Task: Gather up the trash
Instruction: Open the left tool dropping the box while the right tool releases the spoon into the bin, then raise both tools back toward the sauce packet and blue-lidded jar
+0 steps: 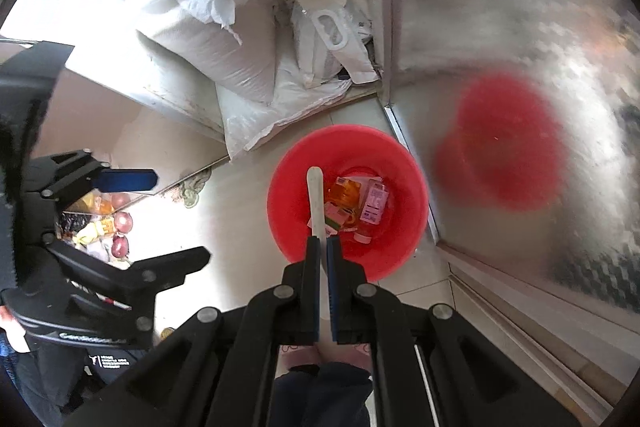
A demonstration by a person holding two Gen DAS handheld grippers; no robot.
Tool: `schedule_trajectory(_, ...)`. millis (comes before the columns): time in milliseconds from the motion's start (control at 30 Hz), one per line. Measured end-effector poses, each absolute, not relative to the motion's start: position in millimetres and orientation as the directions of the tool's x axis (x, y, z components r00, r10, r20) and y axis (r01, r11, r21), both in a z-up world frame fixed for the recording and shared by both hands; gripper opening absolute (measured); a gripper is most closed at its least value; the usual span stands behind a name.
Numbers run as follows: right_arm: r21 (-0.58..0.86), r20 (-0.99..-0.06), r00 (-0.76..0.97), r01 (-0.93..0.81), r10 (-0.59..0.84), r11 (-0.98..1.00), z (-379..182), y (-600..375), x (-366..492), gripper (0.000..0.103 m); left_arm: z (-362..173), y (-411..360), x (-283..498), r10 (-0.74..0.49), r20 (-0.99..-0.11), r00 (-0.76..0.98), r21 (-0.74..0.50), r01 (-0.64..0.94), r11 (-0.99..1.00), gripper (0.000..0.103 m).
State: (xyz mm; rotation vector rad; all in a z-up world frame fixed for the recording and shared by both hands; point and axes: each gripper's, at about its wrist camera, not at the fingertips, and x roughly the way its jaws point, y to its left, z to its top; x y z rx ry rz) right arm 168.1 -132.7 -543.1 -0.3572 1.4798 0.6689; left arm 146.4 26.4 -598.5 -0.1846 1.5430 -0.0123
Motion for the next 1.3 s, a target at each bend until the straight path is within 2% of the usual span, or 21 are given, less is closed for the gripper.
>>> schedule_trajectory(67, 0.177, -0.981, -0.045, -0.617, 0.19, 0.767, -546.1, -129.0, 166.9, 0.003, -599.2, 30.3, 144.7, -0.114, -0.993, 0.029, -0.116, -0.12, 0.986, 0.09)
schedule_trajectory(667, 0.152, -0.986, -0.038, -0.626, 0.165, 0.764, -561.0, -117.0, 165.6, 0.003, -598.0, 46.0, 134.1, -0.14, -0.988, 0.061, -0.147, -0.142, 0.979, 0.091)
schedule_trajectory(733, 0.148, -0.986, -0.035, -0.633, 0.163, 0.76, -560.6, -116.7, 164.3, 0.003, -596.6, 49.1, 132.1, -0.143, -0.987, 0.076, -0.154, -0.154, 0.976, 0.095)
schedule_trajectory(767, 0.14, -0.987, -0.027, -0.637, 0.159, 0.758, -560.2, -116.8, 163.4, 0.003, -595.6, 50.2, 131.1, -0.142, -0.986, 0.082, -0.154, -0.16, 0.975, 0.102)
schedule_trajectory(833, 0.118, -0.989, -0.009, -0.641, 0.146, 0.759, -559.1, -116.3, 160.9, 0.004, -591.5, 50.1, 129.3, -0.131, -0.987, 0.095, -0.145, -0.16, 0.976, 0.103)
schedule_trajectory(900, 0.127, -0.988, -0.014, -0.636, 0.153, 0.762, -557.5, -117.5, 161.1, 0.013, -586.7, 48.9, 127.6, -0.114, -0.988, 0.107, -0.131, -0.16, 0.978, 0.103)
schedule_trajectory(967, 0.143, -0.985, -0.016, -0.637, 0.172, 0.758, -552.5, -118.8, 160.0, 0.032, -581.7, 50.3, 125.4, -0.144, -0.983, 0.117, -0.163, -0.169, 0.972, 0.103)
schedule_trajectory(1100, 0.116, -0.985, 0.016, -0.67, 0.171, 0.734, -533.4, -116.3, 153.4, 0.044, -565.0, 52.6, 120.4, -0.138, -0.983, 0.123, -0.159, -0.181, 0.971, 0.103)
schedule_trajectory(1233, 0.08, -0.98, 0.077, -0.689, 0.183, 0.721, -497.2, -115.6, 144.6, 0.066, -530.8, 53.2, 108.9, -0.117, -0.982, 0.145, -0.146, -0.205, 0.968, 0.103)
schedule_trajectory(1300, 0.073, -0.978, 0.09, -0.699, 0.189, 0.711, -476.7, -116.5, 140.3, 0.072, -509.7, 54.8, 101.3, -0.109, -0.981, 0.159, -0.142, -0.218, 0.966, 0.103)
